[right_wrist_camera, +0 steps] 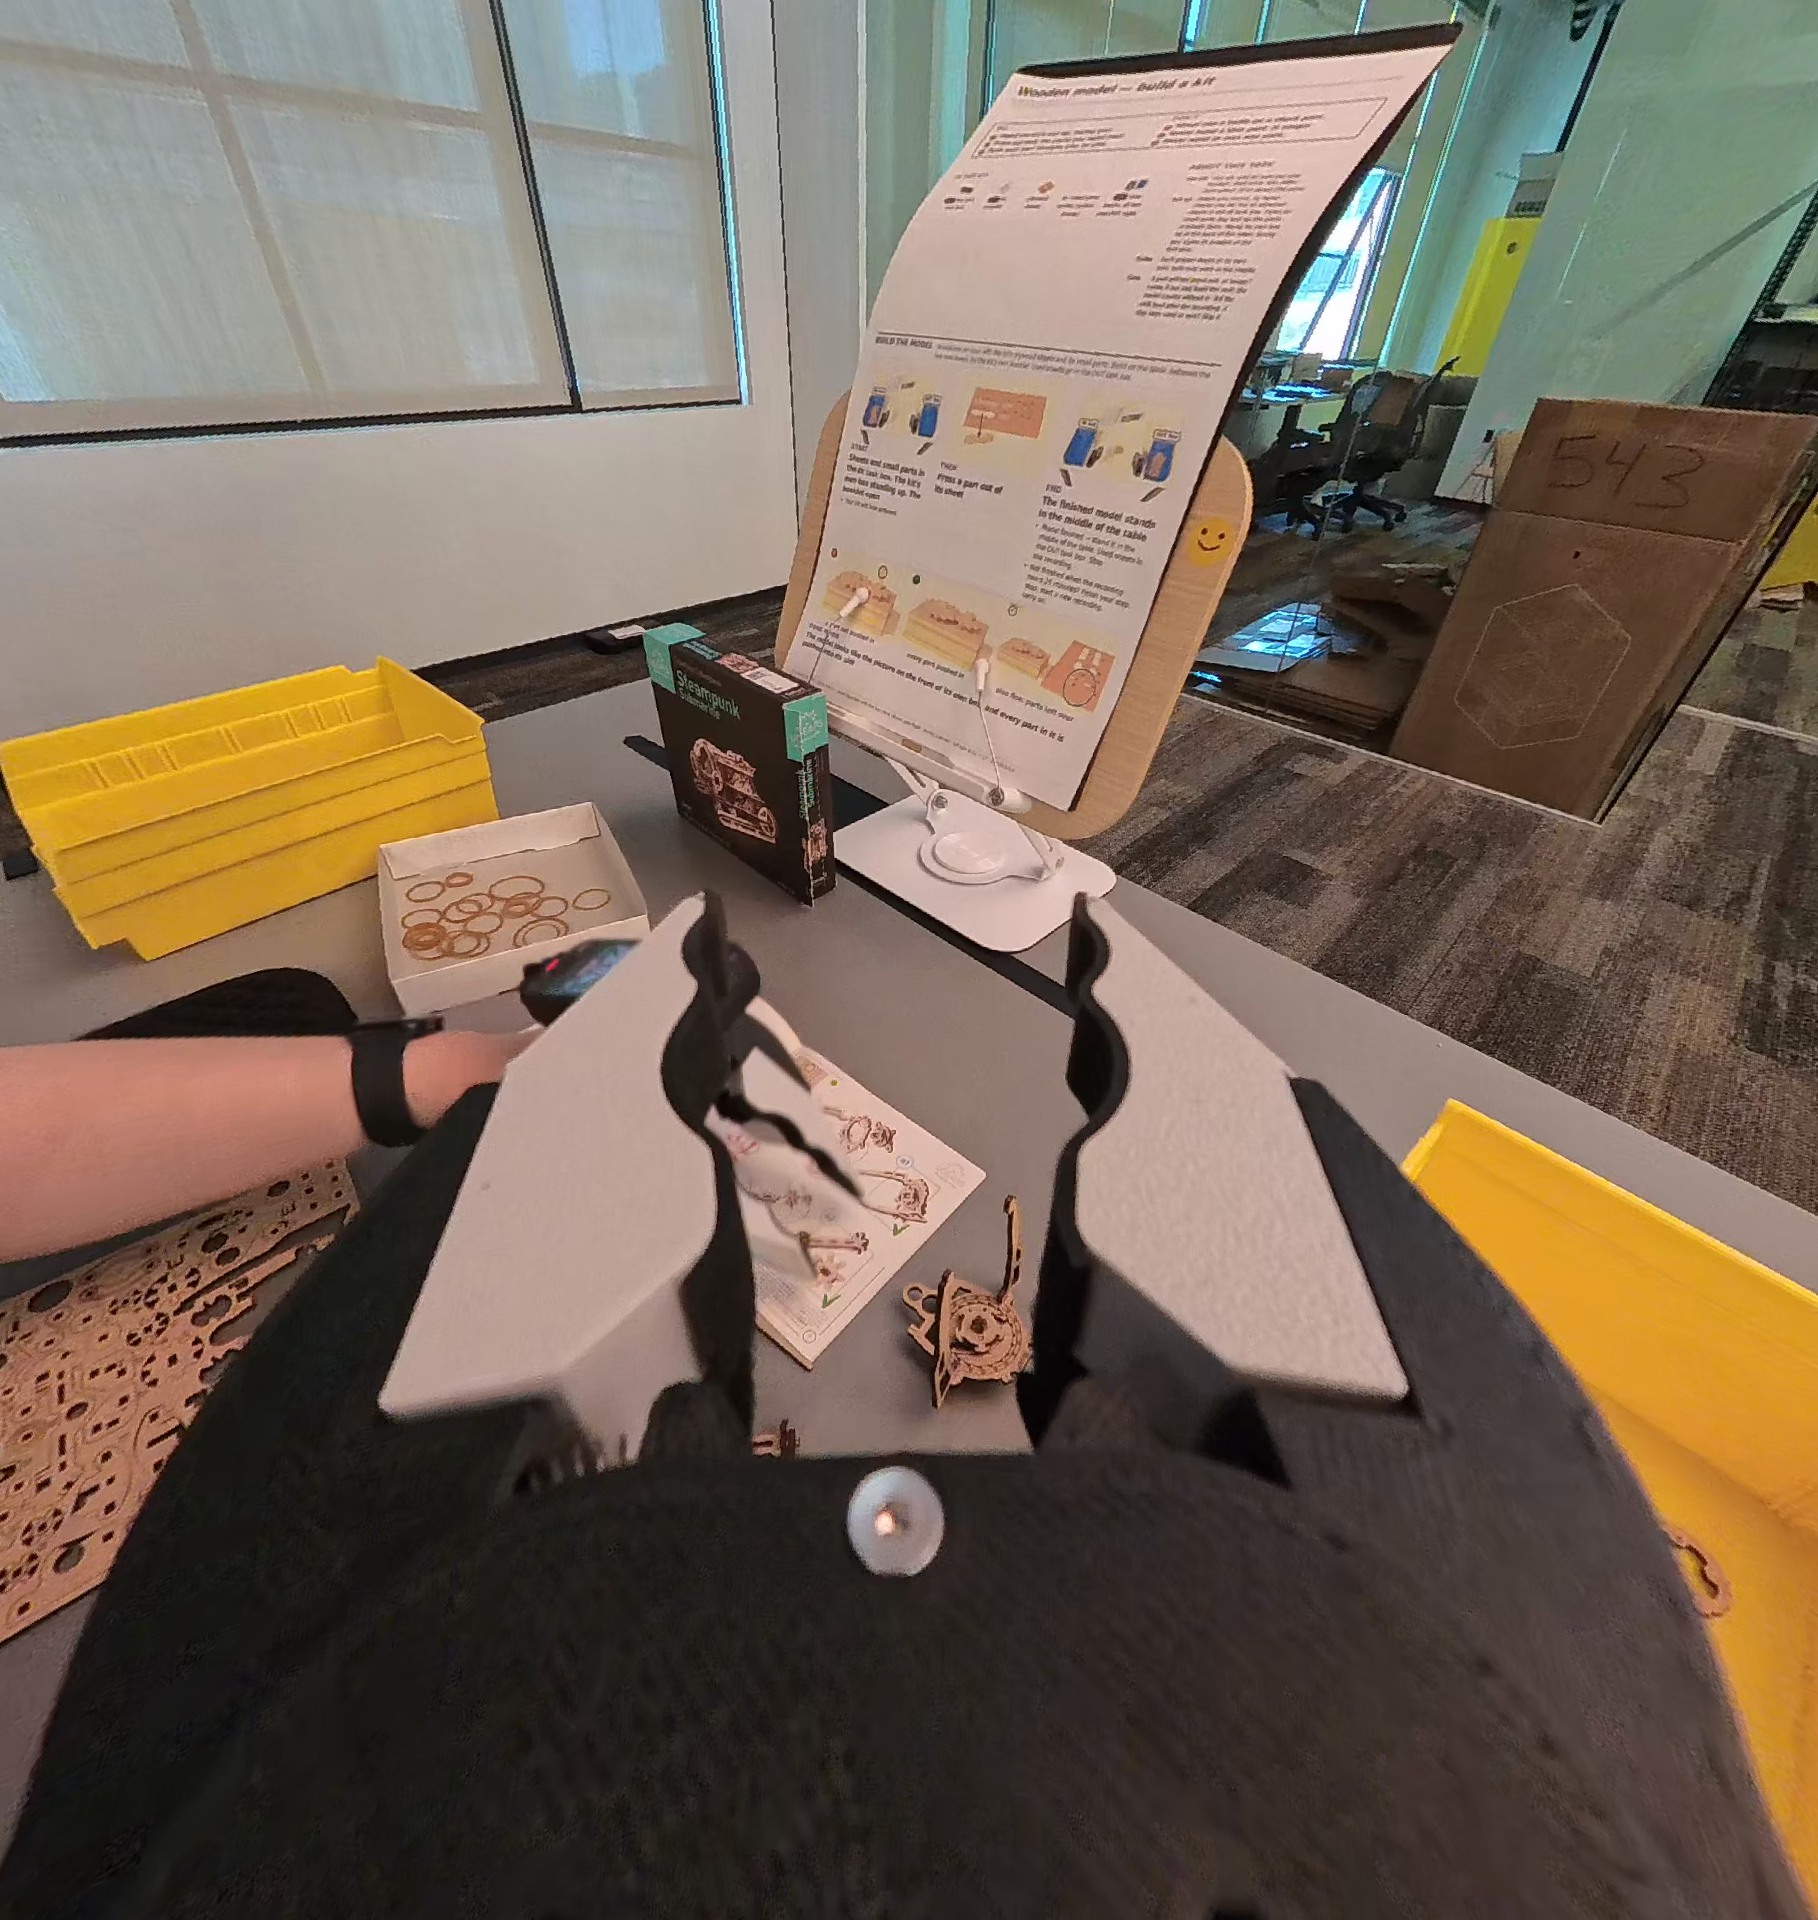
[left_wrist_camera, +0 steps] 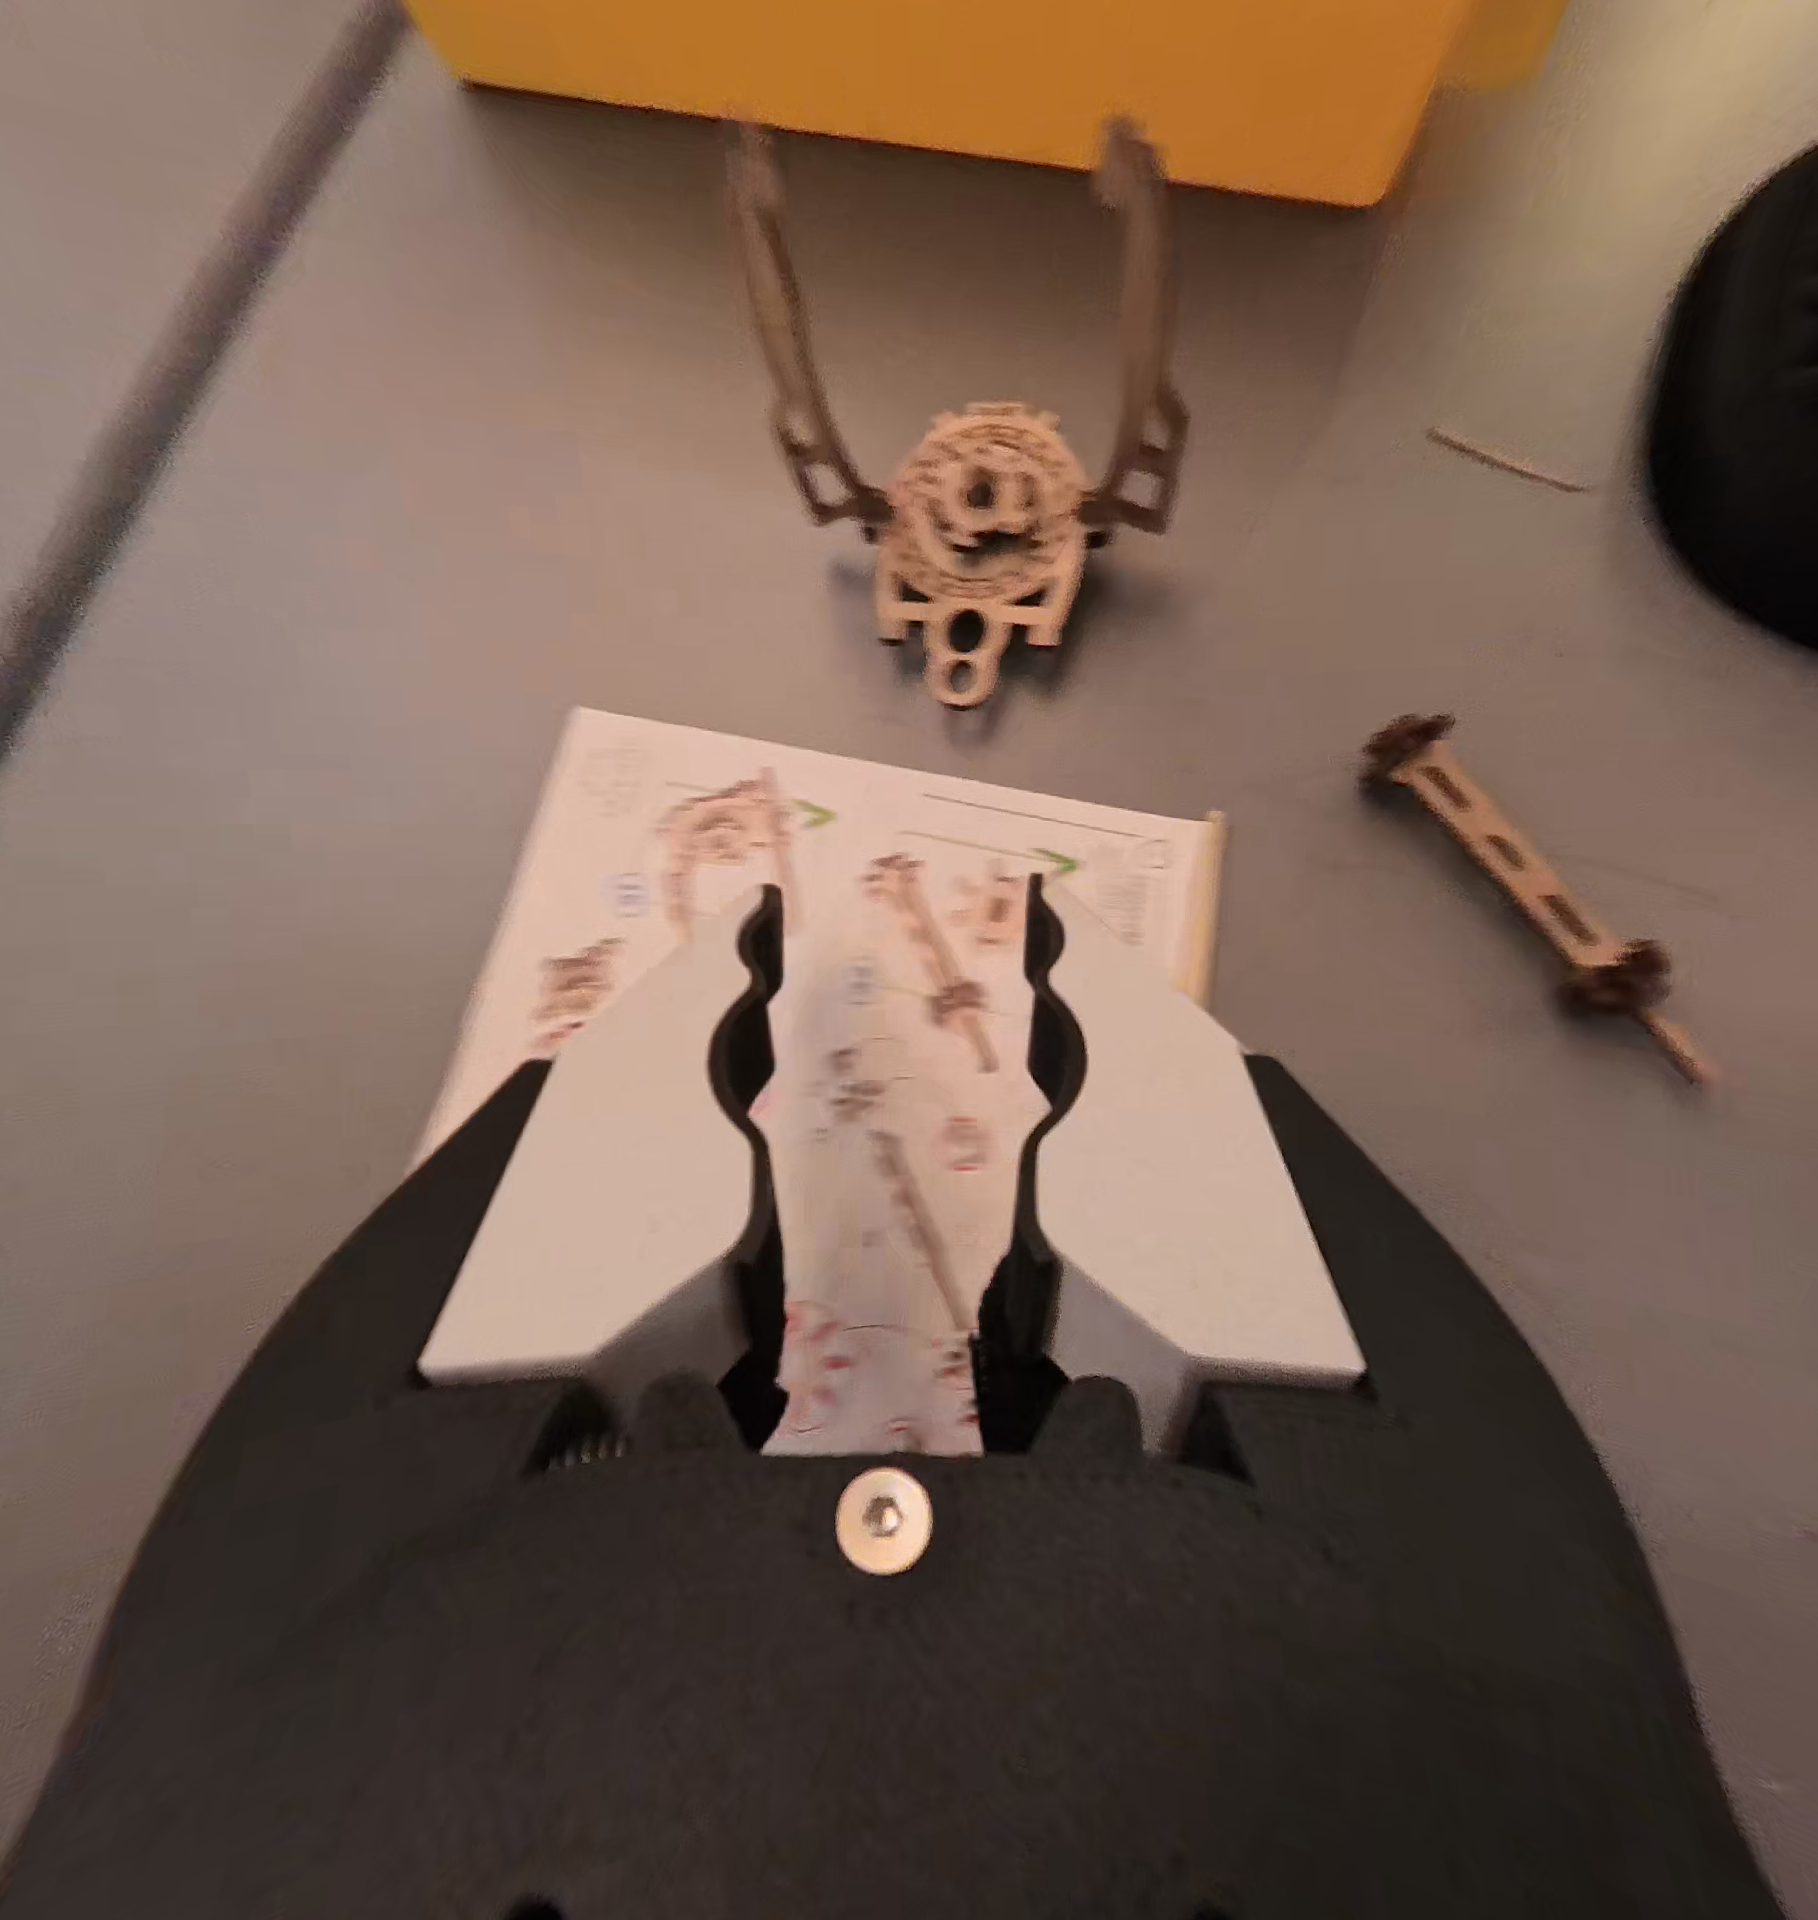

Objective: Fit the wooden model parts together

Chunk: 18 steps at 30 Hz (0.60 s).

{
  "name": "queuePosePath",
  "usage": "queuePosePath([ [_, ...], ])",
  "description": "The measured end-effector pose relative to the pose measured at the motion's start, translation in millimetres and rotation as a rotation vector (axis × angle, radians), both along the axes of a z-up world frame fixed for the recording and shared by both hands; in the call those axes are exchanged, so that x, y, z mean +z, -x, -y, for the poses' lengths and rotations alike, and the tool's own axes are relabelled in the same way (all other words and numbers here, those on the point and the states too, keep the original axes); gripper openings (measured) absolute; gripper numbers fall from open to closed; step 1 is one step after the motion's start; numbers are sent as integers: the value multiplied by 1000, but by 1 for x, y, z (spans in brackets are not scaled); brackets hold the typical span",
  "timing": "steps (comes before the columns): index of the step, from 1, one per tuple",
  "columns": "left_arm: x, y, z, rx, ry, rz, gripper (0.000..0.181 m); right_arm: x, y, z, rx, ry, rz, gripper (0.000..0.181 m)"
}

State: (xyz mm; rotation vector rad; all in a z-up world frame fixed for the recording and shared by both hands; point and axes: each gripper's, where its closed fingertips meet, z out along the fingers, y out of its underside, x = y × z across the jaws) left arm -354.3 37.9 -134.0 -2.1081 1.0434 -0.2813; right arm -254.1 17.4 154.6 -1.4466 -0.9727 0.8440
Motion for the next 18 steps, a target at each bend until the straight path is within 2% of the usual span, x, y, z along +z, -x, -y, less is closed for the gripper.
queuePosePath([
  [2,10,12,-15,25,-13,14,49,-1,0,-1,-2,5,0,63],
  [6,11,22,-37,-3,77,80,73,-5,2,-4,-7,11,16,63],
  [11,-8,33,-45,-28,152,39,74,-12,10,-1,30,30,42,63],
  [14,-14,37,-44,-44,167,29,68,-27,26,14,141,45,112,63],
  [18,-13,45,-50,-39,118,41,33,-71,51,33,270,92,312,60],
])
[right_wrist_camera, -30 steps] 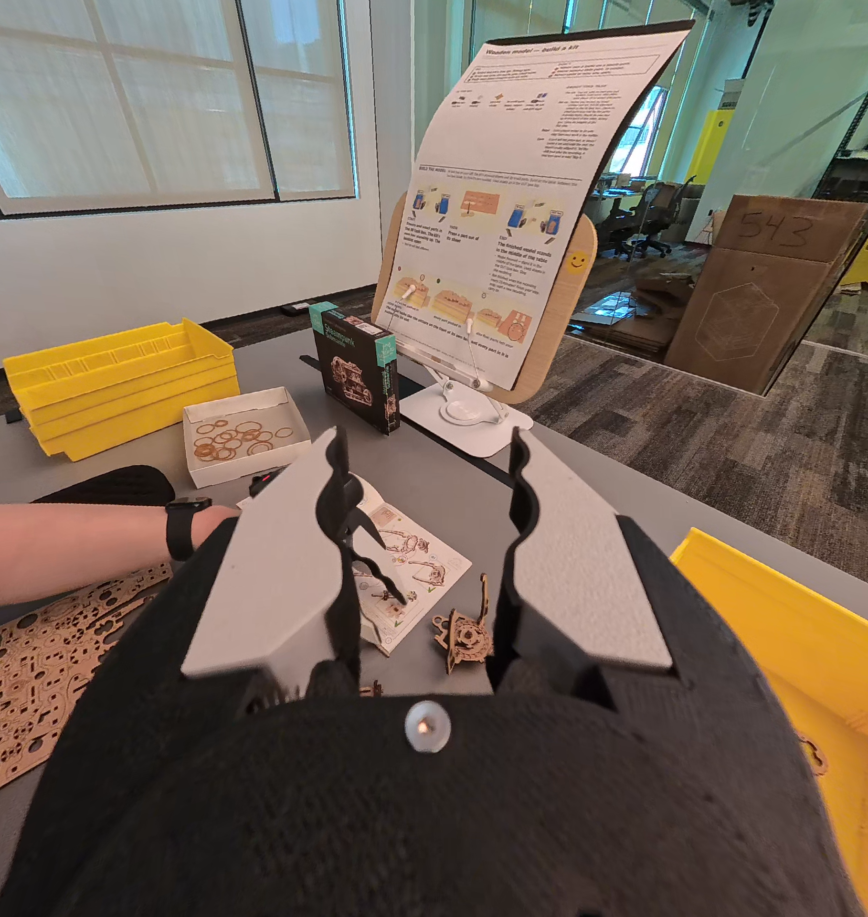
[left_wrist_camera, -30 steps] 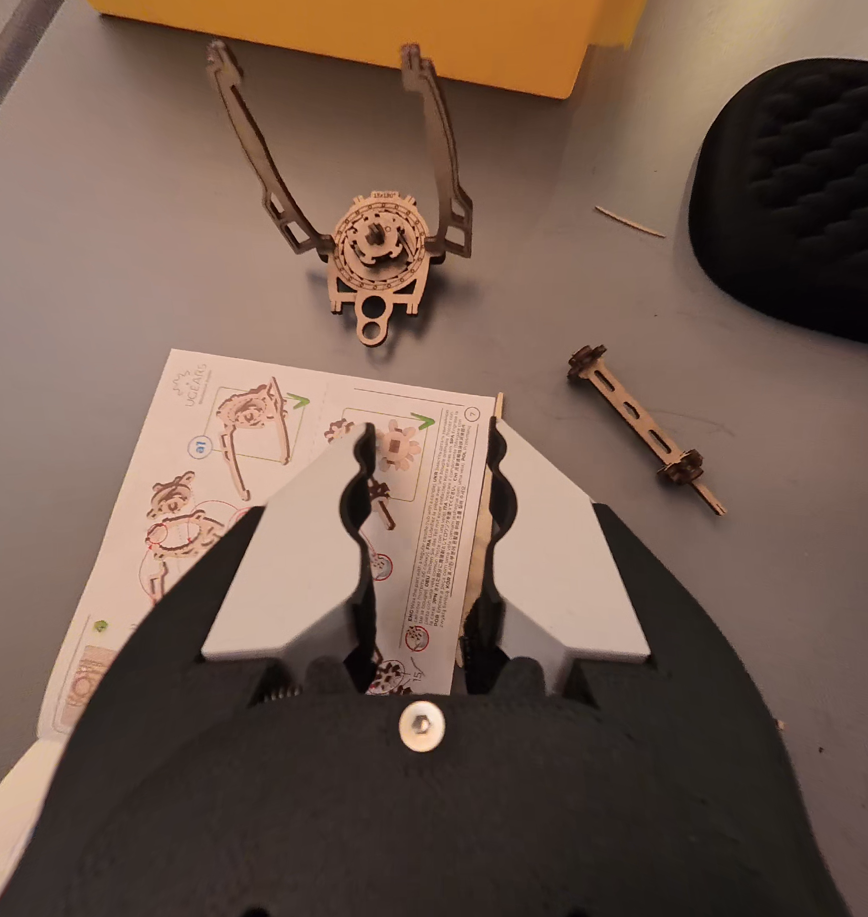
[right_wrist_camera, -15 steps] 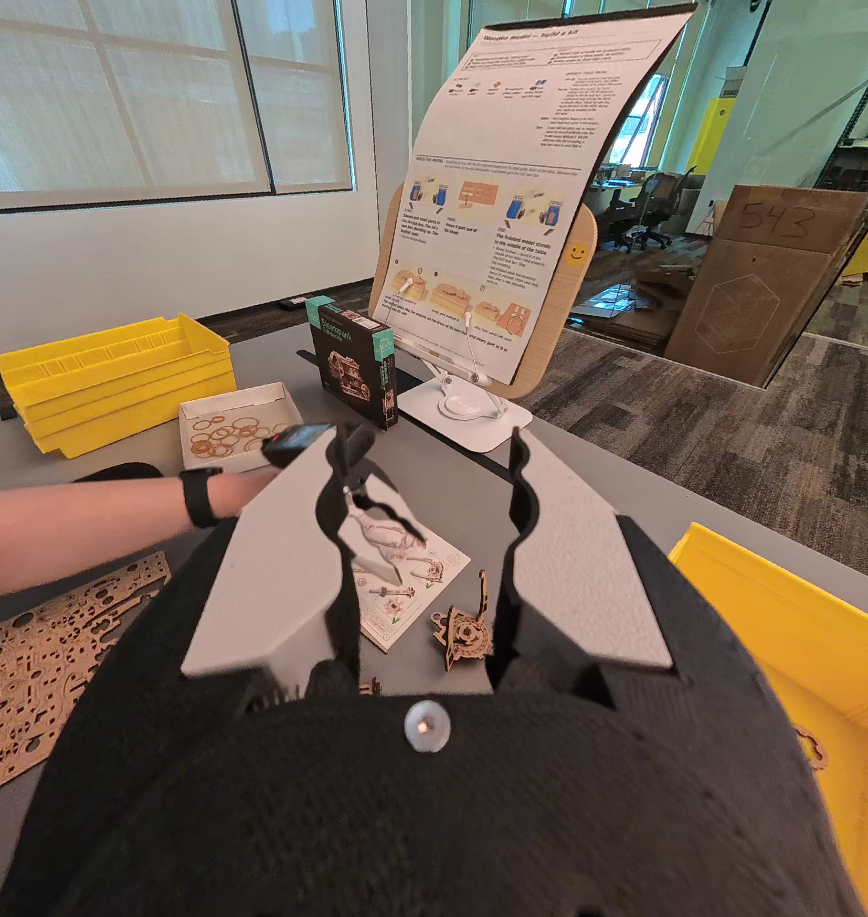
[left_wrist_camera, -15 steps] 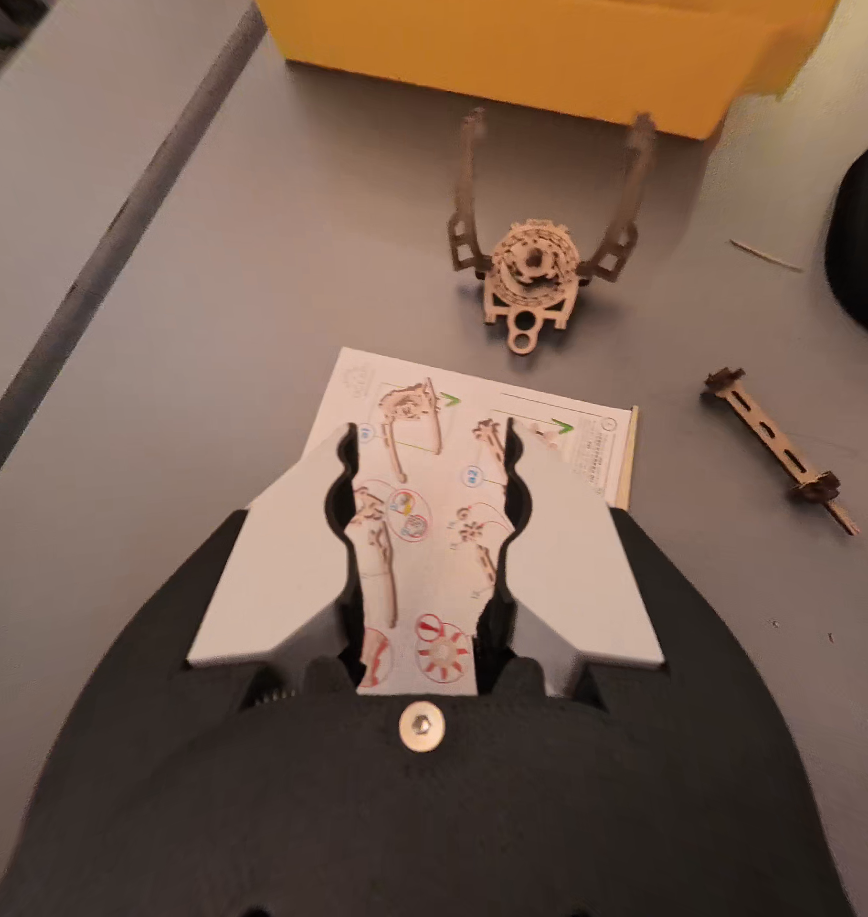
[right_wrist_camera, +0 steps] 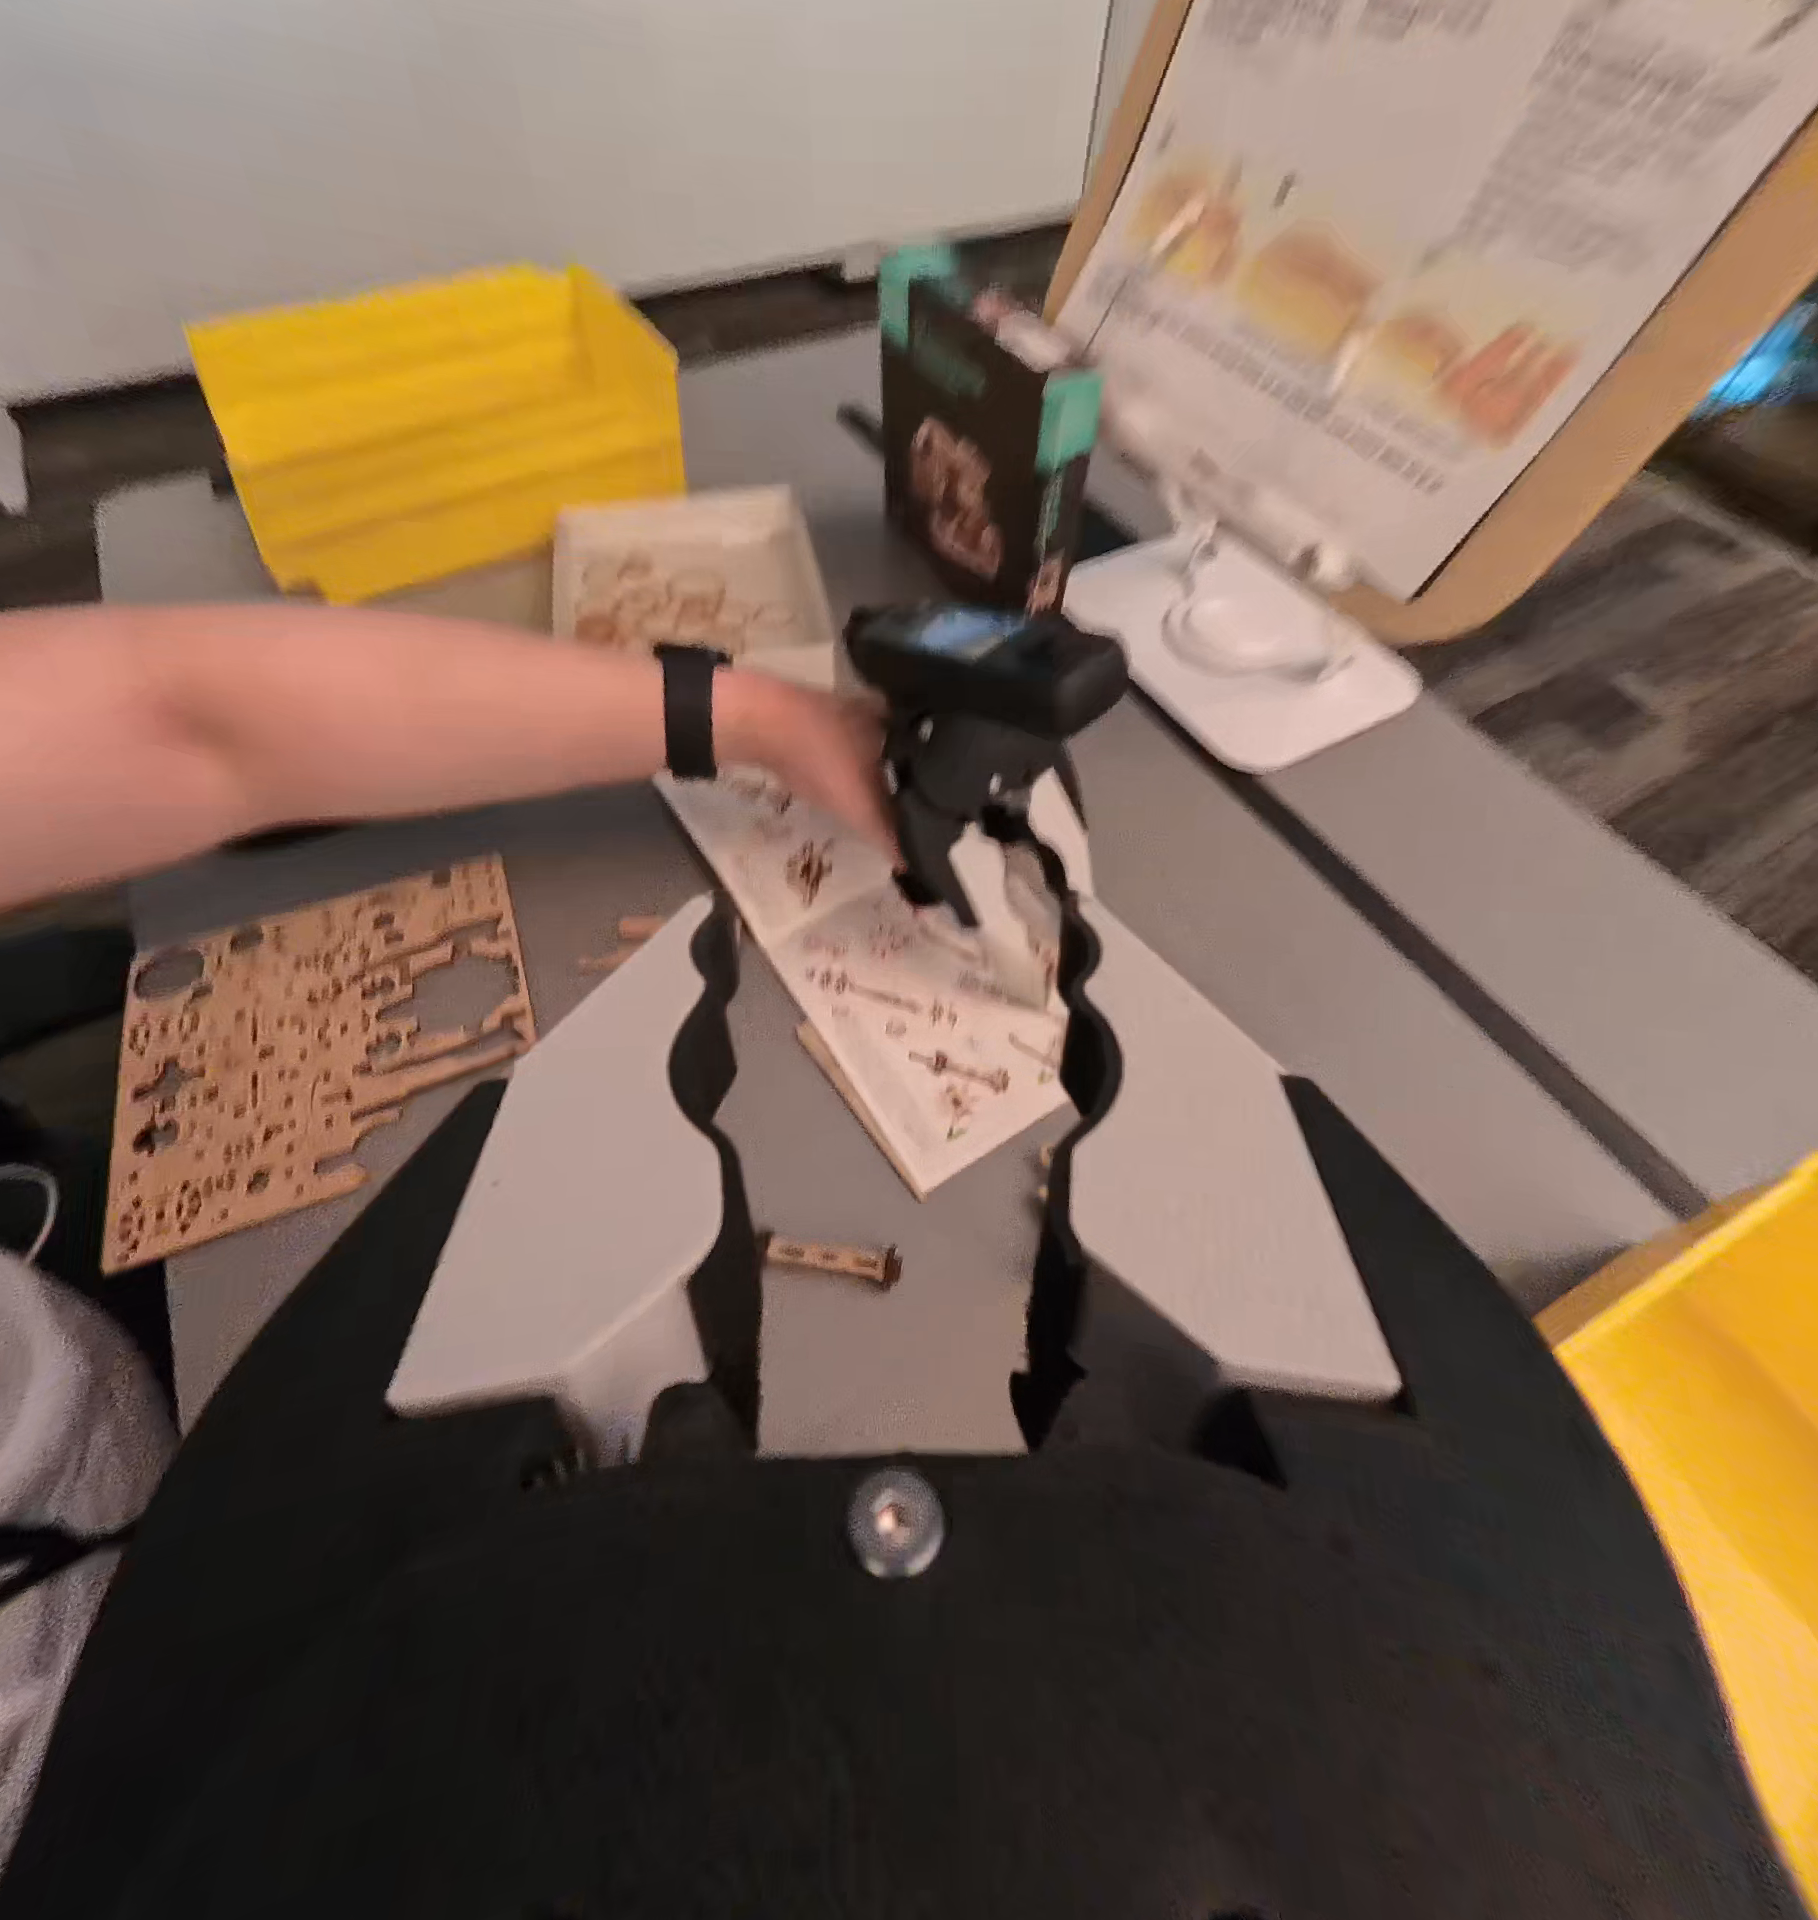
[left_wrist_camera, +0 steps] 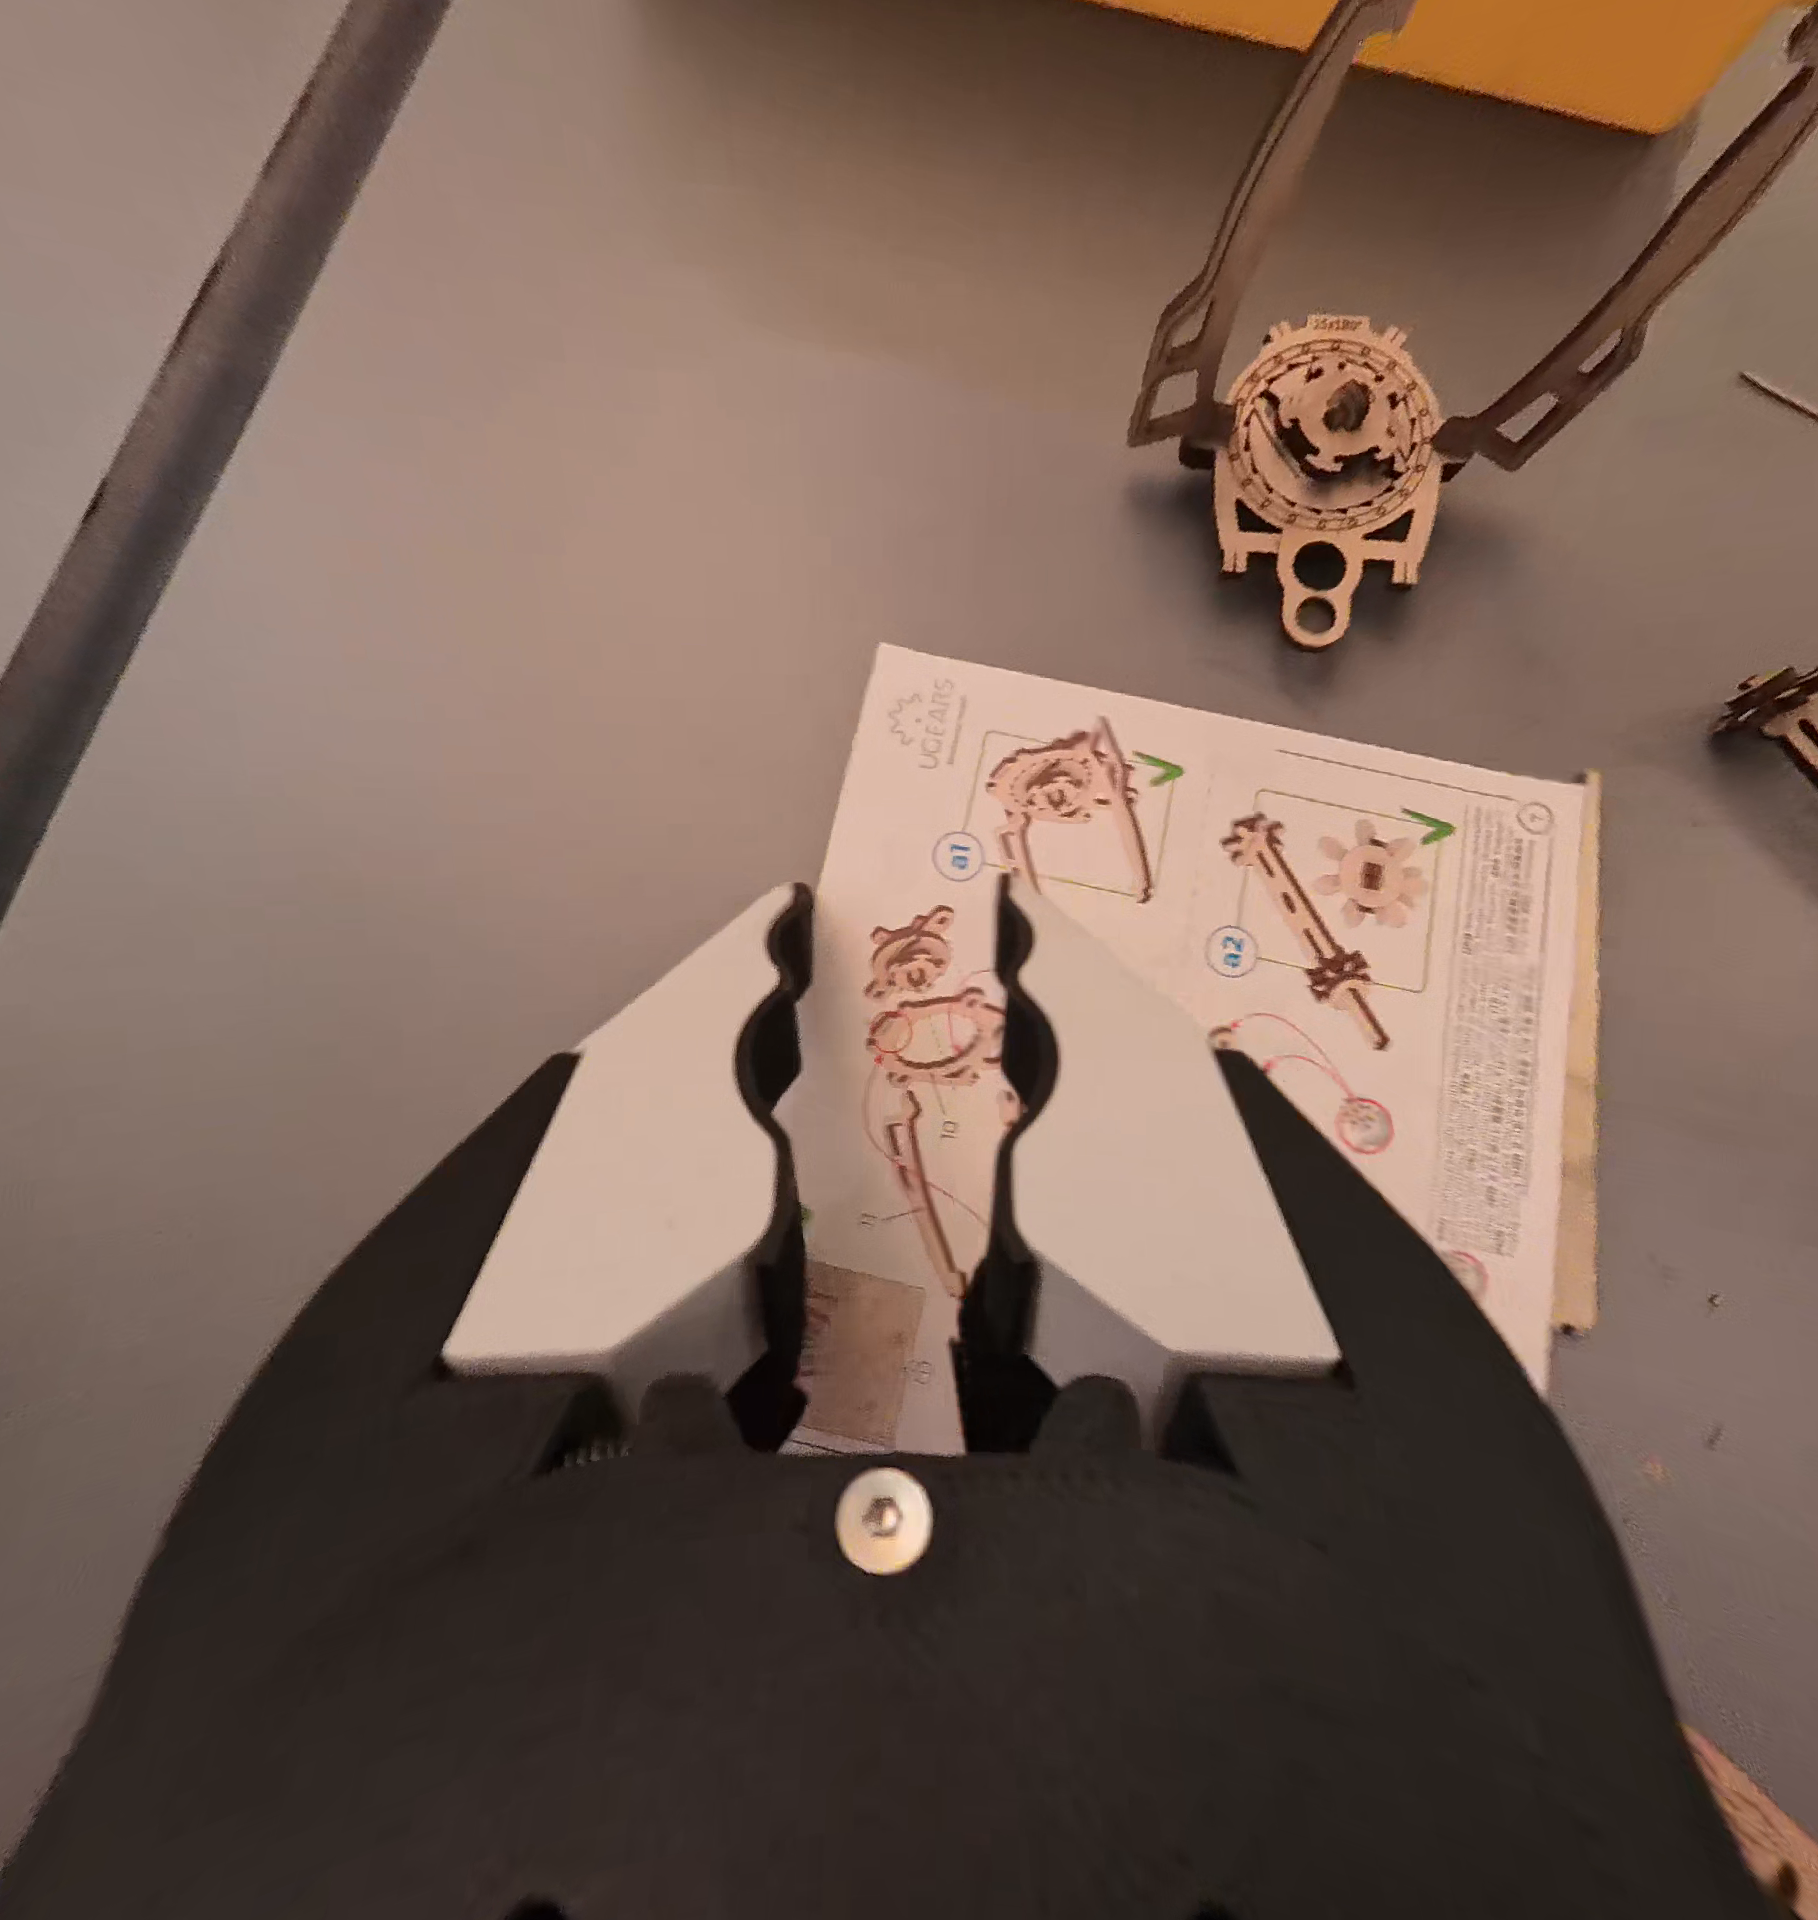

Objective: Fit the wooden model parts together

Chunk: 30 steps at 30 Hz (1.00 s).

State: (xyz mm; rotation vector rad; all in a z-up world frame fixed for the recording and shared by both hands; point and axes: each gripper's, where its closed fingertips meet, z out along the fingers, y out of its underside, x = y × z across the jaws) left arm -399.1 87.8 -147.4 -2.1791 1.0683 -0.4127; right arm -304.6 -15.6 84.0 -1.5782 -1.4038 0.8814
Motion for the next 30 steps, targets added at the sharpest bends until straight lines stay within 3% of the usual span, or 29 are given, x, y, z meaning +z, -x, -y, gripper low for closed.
queuePosePath([
  [3,1,2,-2,-1,-58,46,20,-39,17,-1,15,33,150,60],
  [8,3,5,0,-52,-216,-24,2,-119,42,3,4,182,312,57],
  [11,2,3,5,-81,-221,-42,0,-173,41,6,-46,190,395,51],
  [13,4,3,6,-89,-236,-47,0,-191,42,3,-91,145,396,51],
  [17,10,4,9,-98,-253,-17,0,-203,48,5,-136,112,342,52],
  [21,17,5,14,-104,-273,41,0,-221,44,-5,-192,97,392,58],
  [30,43,7,24,-125,-347,211,0,-202,61,-38,-345,125,210,69],
])
